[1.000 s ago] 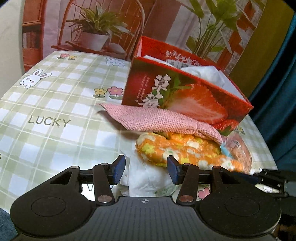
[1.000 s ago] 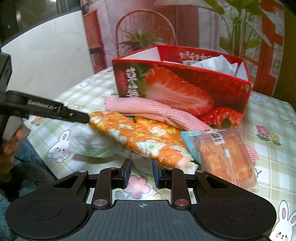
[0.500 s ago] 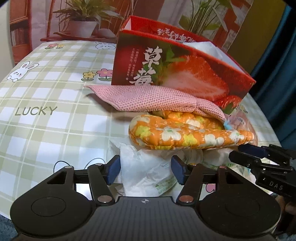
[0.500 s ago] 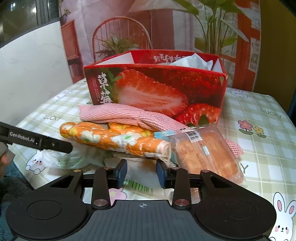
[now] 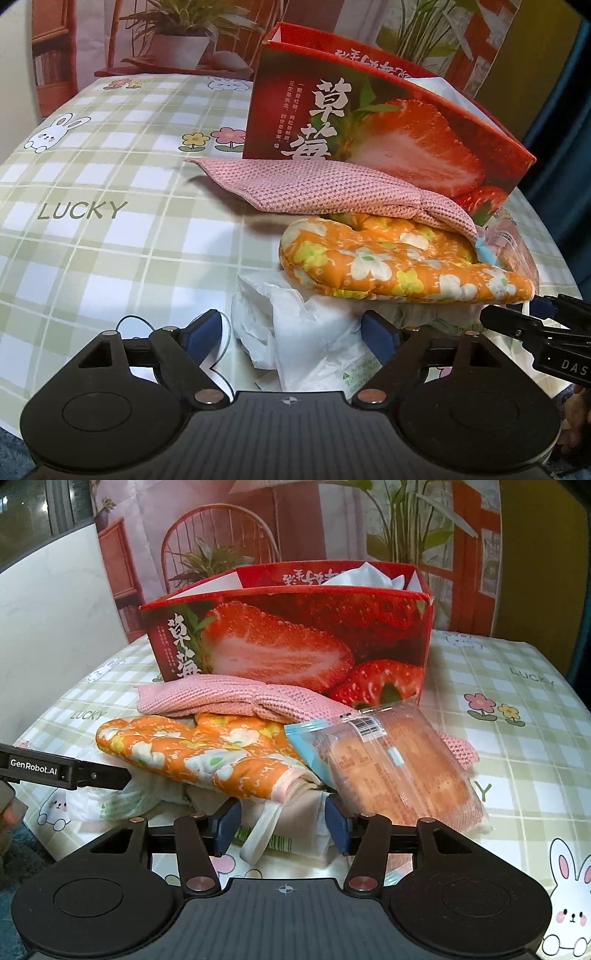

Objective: Organize soft objects
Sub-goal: 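Lower the right tool and grasp the white plastic bag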

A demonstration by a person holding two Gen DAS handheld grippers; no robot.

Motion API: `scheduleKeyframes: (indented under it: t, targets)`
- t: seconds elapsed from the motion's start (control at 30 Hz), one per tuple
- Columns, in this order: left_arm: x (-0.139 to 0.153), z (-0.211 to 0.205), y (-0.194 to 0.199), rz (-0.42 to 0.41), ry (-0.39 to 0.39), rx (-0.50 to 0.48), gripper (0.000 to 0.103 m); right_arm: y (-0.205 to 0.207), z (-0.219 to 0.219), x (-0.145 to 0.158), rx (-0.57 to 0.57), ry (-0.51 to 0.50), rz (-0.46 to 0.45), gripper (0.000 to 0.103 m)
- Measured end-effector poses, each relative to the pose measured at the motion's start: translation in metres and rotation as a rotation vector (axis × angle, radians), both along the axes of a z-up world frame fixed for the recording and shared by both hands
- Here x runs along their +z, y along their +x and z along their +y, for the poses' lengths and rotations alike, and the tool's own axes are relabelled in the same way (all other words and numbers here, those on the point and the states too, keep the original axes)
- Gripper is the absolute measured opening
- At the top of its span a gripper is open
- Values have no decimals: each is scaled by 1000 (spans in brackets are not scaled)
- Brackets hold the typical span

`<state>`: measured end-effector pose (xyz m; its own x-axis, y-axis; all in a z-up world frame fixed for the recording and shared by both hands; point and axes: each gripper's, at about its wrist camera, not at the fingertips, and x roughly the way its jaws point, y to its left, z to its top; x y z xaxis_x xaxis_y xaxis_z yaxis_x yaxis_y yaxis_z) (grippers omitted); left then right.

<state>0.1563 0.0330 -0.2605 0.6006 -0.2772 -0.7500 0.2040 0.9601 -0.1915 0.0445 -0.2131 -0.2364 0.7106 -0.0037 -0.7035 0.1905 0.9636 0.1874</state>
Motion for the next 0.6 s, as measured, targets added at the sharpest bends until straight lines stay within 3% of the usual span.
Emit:
scheduleKeyframes:
  t: [0.03,0.1,0.6]
  targets:
    - [0,-1,0,1,-2,-3,88,0,0,0,-1,1,2,48]
    - [-2,-2,1,19,8,6,103,0,-1,-1,-2,4,4,48]
    - [-3,-1,2,24,4,13,101,0,1,-1,-5,8,-13,52]
